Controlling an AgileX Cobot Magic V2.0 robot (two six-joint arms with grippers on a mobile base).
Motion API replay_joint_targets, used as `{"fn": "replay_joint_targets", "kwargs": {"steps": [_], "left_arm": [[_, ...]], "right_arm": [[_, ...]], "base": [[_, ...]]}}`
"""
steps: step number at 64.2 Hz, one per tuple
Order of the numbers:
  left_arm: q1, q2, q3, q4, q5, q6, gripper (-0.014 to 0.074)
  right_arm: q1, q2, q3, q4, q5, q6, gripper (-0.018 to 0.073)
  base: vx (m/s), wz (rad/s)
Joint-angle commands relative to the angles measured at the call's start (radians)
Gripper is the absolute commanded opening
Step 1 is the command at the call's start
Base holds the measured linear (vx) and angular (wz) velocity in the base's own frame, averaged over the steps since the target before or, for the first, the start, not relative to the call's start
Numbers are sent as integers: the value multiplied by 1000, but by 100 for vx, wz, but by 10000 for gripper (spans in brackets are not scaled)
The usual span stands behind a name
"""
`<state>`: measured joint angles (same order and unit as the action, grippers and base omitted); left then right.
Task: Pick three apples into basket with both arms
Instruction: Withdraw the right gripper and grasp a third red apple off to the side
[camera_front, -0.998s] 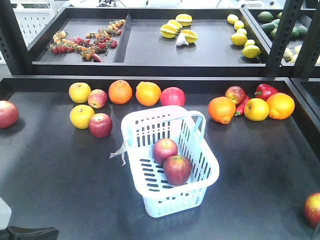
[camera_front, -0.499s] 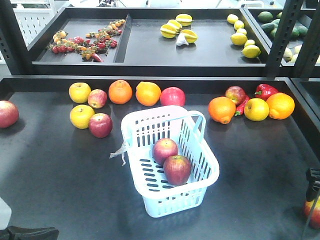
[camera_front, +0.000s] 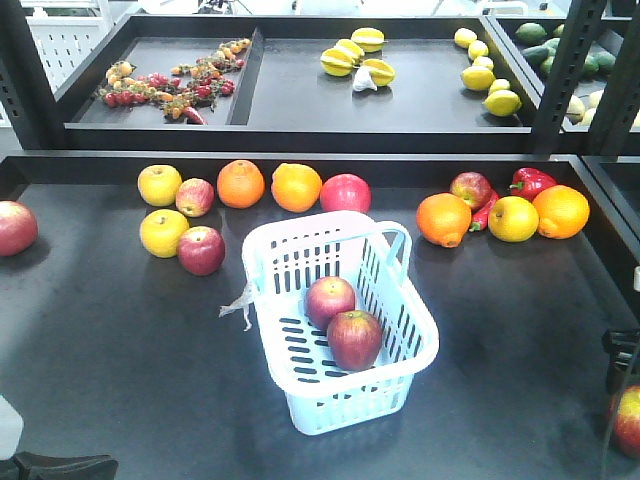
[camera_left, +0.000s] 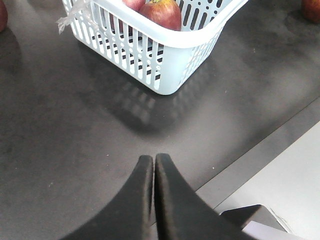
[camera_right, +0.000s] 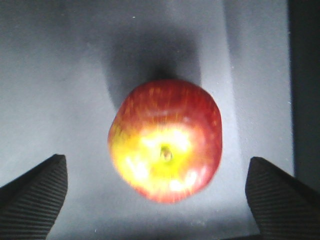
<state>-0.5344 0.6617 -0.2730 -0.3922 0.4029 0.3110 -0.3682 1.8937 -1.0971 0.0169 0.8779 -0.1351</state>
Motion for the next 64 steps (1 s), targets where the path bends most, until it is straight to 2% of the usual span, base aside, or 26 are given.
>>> {"fn": "replay_joint_targets", "kwargs": {"steps": [1,22,33,46,64], "left_arm": [[-2,-1,-23,-19,-44,-10,-8],[-2,-1,-23,-19,-44,-10,-8],[-2,-1,-23,-19,-44,-10,-8],[-2,-1,-23,-19,-44,-10,-8],[-2,-1,-23,-19,-44,-10,-8]], "right_arm": [[-5,-8,-30,-10,-14,0,676],[-5,90,-36,-11,-38,19,648],[-5,101,-36,-11,-46,19,601],[-5,101,-36,-11,-44,25,461],[-5,82,-37,-5,-22,20,202]], "base": [[0,0],[0,0],[0,0],[0,0],[0,0]]}}
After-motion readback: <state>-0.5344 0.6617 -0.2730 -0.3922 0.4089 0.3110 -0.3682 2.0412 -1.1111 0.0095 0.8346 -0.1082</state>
